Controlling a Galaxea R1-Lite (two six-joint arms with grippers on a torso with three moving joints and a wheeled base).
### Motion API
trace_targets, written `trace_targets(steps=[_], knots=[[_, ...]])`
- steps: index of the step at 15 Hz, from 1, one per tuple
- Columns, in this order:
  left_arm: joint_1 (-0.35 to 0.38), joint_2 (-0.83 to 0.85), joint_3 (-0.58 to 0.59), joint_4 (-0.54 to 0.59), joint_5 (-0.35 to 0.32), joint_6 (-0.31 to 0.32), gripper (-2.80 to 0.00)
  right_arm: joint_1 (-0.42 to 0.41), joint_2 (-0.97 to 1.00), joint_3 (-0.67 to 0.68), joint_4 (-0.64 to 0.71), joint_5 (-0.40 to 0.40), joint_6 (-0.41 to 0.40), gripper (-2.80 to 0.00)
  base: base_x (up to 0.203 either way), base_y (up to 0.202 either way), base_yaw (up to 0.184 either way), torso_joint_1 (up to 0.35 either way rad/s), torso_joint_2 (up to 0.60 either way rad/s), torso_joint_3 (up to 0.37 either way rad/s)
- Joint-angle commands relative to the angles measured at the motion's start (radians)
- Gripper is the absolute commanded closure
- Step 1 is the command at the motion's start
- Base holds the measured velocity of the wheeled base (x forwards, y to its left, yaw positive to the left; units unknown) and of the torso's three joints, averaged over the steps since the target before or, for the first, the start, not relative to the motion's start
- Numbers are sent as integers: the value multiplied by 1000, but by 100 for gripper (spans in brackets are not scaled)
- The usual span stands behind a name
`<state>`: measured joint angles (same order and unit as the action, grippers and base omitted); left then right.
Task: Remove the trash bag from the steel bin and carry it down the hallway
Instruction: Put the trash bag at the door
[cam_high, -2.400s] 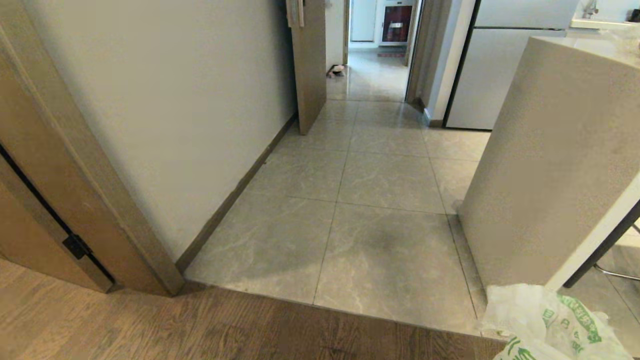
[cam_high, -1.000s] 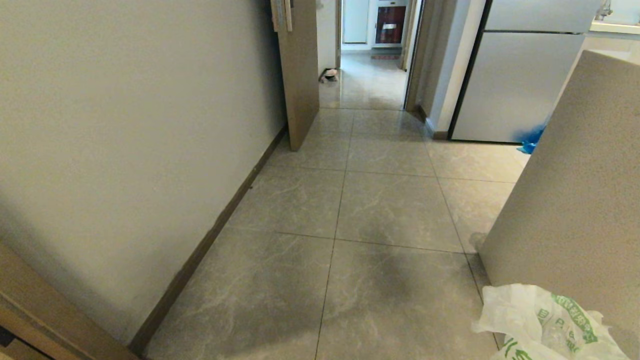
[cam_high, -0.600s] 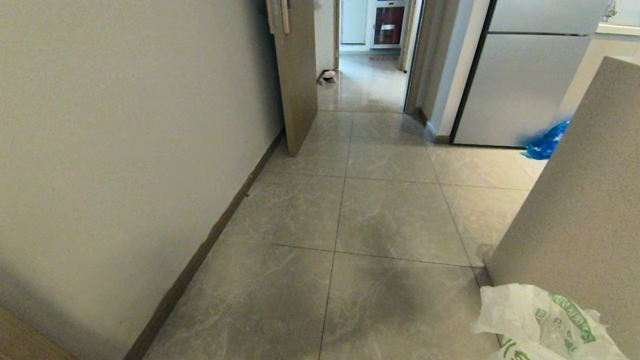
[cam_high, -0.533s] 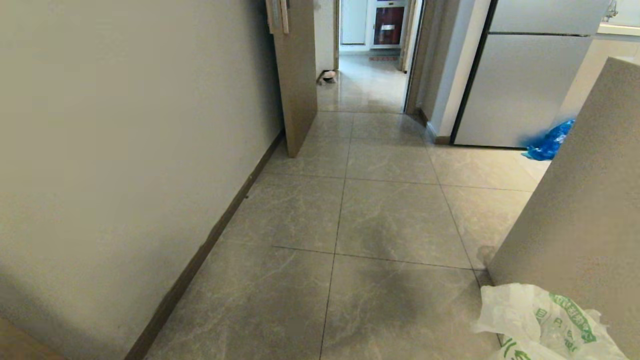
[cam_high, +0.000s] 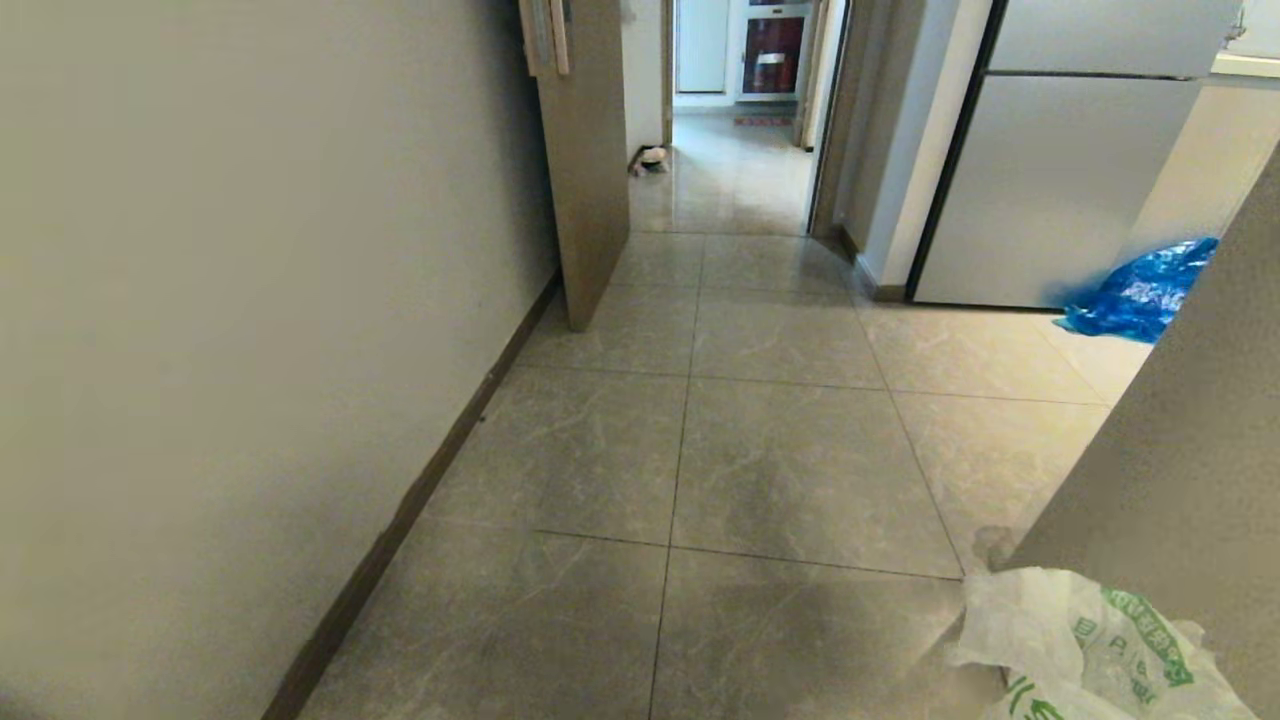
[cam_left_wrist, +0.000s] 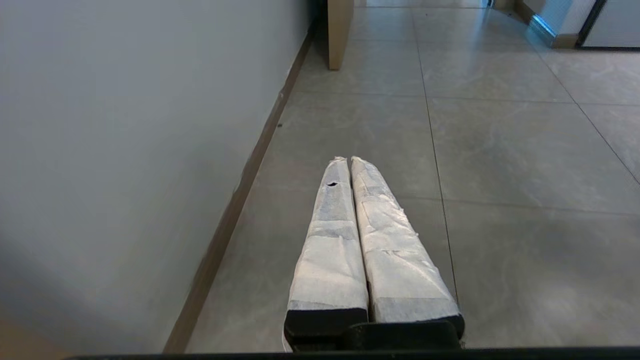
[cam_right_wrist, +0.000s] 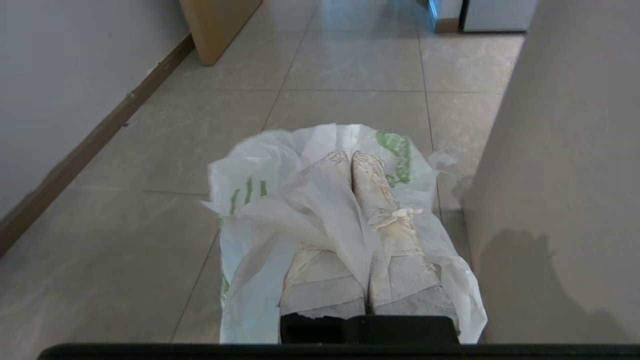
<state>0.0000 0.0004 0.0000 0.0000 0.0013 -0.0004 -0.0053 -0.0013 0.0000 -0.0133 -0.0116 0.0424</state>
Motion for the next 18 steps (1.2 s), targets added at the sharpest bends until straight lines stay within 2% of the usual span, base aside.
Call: trace_targets(steps=[1,18], knots=[[0,0,0,0,0,-1,0,-1,0,2,-1,-1,1,0,185,0,-3,-1,-2,2],[0,0,0,0,0,-1,0,1,0,2,-1,-1,1,0,183,0,-3,3,3,2]])
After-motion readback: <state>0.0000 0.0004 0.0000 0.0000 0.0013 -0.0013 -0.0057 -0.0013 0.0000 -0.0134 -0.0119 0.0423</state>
